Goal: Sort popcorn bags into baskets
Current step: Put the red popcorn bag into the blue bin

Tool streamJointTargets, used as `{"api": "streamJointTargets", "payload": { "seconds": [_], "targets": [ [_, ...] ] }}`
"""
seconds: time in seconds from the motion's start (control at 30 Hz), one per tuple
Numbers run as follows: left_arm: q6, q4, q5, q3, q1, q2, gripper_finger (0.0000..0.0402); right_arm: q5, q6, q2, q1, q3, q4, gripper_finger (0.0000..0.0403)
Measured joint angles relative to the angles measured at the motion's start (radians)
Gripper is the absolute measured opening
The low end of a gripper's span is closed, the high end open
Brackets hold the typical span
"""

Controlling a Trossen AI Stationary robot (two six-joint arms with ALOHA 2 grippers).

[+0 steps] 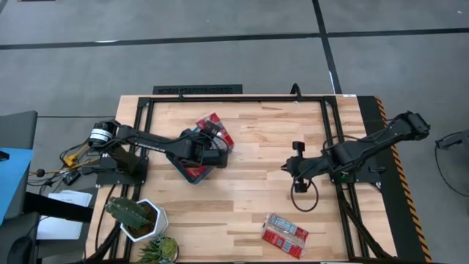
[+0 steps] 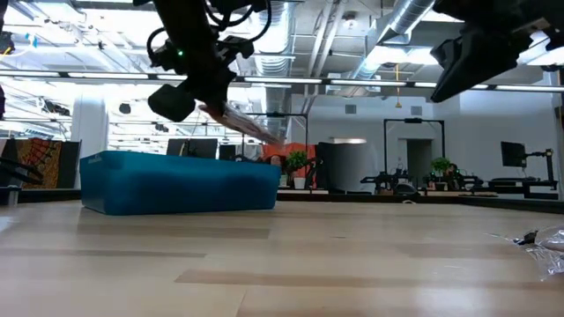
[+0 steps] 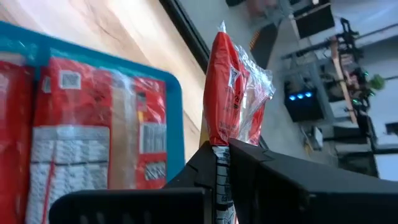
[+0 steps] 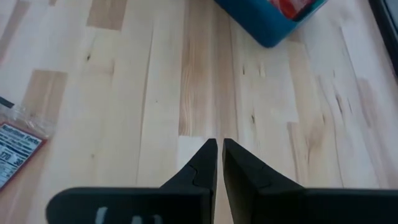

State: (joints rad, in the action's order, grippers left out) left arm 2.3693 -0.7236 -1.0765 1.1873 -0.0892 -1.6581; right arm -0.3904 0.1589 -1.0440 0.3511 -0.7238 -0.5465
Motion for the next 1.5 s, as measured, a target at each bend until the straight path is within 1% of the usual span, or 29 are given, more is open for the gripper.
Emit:
{"api": "streamJointTargets", "payload": {
  "seconds": [0.13,0.27,0.57,0.73,0.87,1.03,1.1,1.2,1.3,1.37,1.43,1.5],
  "targets": [
    [-0.004,-0.003,0.021,0.0,0.011,-0.005,0.0006,0.0,0.001,-0.019,0.0,0.0,0.003,0.0051],
    [0.008,-0.041,0.042,0.0,0.012,-0.013,0.0008,0.0,0.001,-0.024,0.0,0.0,0.007,0.0051],
    [0.017,-0.078,0.066,0.0,0.024,-0.021,0.0028,0.0,0.01,-0.024,0.0,0.0,0.005,0.0051],
    [0.01,-0.075,0.054,0.0,0.026,-0.021,0.0052,0.0,0.017,-0.024,0.0,0.0,0.005,0.0051],
    [-0.022,-0.075,0.054,0.0,0.025,-0.021,0.0079,0.004,0.018,-0.024,0.001,0.0,0.005,0.0051],
    [-0.079,-0.076,0.099,0.004,0.002,-0.003,0.0125,0.06,0.039,-0.024,0.005,0.0,0.006,0.0051],
    [-0.151,-0.054,0.144,0.011,-0.021,0.008,0.0144,0.11,0.049,-0.024,0.021,0.0,0.013,0.0051],
    [-0.368,0.07,0.229,0.022,-0.065,0.022,0.0167,0.179,0.059,-0.024,0.07,0.0,0.025,0.0051],
    [-0.614,0.269,0.346,0.026,-0.111,0.024,0.0179,0.195,0.09,-0.024,0.14,0.019,0.075,0.0051],
    [-0.746,0.399,0.412,0.026,-0.142,0.024,0.0181,0.199,0.12,-0.025,0.193,0.041,0.113,0.0051],
    [-0.845,0.51,0.461,0.027,-0.167,0.022,0.018,0.199,0.152,-0.025,0.244,0.06,0.157,0.0051],
    [-0.898,0.574,0.483,0.027,-0.189,0.022,0.0179,0.199,0.19,-0.039,0.294,0.082,0.22,0.0051]
  ]
}}
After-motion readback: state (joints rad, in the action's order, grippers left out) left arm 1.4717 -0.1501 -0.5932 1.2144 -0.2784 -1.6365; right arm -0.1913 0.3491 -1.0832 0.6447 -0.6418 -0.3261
